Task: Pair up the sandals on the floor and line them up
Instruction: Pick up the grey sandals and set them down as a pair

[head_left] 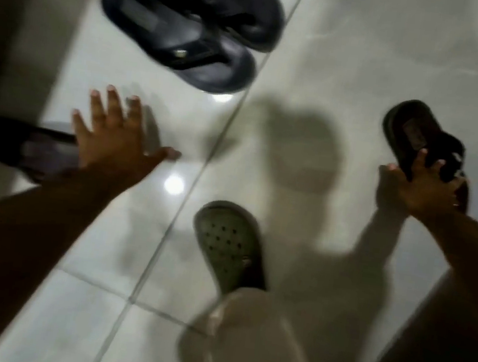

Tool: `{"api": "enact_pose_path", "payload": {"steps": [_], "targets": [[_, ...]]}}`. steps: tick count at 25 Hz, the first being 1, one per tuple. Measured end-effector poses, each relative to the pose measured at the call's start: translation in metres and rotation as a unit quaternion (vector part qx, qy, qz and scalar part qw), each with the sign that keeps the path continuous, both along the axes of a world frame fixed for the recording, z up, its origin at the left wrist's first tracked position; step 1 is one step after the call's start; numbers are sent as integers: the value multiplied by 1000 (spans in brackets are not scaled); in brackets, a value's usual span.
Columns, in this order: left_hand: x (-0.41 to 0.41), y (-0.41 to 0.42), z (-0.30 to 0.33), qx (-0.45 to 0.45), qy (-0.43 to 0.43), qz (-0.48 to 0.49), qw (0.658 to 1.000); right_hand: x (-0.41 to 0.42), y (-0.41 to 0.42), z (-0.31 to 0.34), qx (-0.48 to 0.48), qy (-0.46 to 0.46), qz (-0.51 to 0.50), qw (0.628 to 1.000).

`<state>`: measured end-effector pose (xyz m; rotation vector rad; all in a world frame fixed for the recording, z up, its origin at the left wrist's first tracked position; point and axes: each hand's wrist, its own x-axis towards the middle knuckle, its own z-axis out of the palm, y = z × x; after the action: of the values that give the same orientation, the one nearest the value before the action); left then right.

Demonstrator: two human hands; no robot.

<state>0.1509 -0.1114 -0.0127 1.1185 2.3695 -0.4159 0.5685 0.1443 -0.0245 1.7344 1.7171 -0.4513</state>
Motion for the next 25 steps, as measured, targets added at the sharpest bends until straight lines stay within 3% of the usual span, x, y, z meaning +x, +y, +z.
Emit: {"api": "enact_pose_path", "payload": {"steps": [3, 8, 12, 16, 22, 25], "targets": [[-25, -44, 26, -47, 1, 65, 997, -59, -57, -1, -22, 43, 13, 999], [-51, -108, 5, -17, -50, 218, 975, -141, -146, -14, -25, 67, 124, 990], [-56, -150, -22, 16, -142, 150, 978, -196, -215, -23, -8, 88, 217, 972], [-9, -208, -16, -3, -177, 106, 978, -241, -266, -6, -76, 96, 330, 936], [-12, -244, -13, -81, -240, 67, 965, -296, -247, 9, -117, 158, 427, 882], [-10, -249, -13, -73, -233, 56, 968, -306, -234, 13, -143, 127, 514, 836]]}}
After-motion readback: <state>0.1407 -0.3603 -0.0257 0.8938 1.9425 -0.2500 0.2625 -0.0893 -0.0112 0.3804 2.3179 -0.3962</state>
